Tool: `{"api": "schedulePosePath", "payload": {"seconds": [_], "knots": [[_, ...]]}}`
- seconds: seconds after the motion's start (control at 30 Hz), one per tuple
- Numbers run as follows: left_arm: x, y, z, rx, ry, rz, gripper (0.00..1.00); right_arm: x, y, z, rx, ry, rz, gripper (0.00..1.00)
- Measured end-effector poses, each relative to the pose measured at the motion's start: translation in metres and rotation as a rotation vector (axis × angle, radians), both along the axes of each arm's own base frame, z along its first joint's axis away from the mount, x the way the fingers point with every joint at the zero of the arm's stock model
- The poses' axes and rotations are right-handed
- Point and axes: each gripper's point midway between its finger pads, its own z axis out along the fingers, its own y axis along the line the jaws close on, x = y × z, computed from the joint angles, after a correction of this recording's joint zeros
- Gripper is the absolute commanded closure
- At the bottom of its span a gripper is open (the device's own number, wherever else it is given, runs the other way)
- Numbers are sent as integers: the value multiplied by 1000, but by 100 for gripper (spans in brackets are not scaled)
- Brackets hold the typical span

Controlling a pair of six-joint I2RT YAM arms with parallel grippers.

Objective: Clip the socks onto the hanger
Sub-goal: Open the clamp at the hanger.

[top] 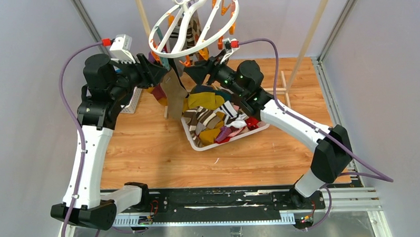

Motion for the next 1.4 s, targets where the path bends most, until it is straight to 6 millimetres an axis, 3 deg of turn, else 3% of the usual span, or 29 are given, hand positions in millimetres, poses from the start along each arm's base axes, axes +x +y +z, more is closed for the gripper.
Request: {"api": "schedulePosePath", "payload": {"seconds": [0.3, 0.4, 0.5, 0.67, 0.93, 1.13, 1.4], "knots": [[-12, -3, 2, 16, -6, -36, 51, -16, -1, 38, 207, -71, 167, 37], [-15, -4, 4, 16, -9, -46, 48, -11, 2, 33, 247, -52, 215, 38], [-17, -4, 5, 16, -7, -52, 47, -3, 9, 16, 261, 0, 256, 39], [-21, -6, 7, 16, -6, -66, 45, -1, 18, 2, 282, 45, 320, 50], [-26, -7, 16, 16, -23, -78, 45, -19, 10, 31, 380, -11, 403, 64], [-28, -6, 16, 20, -24, -79, 45, -25, 7, 38, 409, -22, 424, 75], [-30, -6, 17, 20, -23, -79, 45, -28, 9, 38, 406, -19, 438, 65]]}}
